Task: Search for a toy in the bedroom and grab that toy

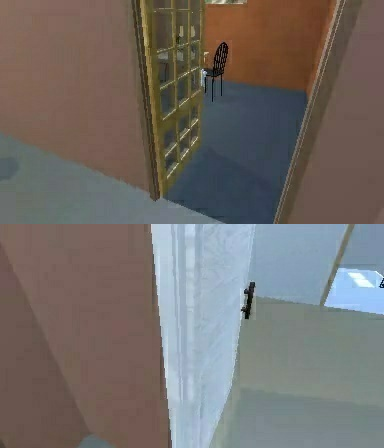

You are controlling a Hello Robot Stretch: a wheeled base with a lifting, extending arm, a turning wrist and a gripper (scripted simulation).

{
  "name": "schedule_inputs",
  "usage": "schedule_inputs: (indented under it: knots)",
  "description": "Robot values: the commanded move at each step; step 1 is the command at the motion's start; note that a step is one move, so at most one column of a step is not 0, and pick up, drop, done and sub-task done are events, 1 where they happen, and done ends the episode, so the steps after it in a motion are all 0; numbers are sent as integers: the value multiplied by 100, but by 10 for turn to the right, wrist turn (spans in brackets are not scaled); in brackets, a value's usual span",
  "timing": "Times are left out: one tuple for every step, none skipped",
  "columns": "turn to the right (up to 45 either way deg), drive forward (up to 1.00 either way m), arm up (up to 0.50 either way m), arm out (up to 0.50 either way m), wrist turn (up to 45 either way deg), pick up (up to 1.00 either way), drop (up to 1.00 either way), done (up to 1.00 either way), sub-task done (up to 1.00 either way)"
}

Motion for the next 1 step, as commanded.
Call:
schedule_inputs:
  knots:
    - [0,80,0,0,0,0,0,0,0]
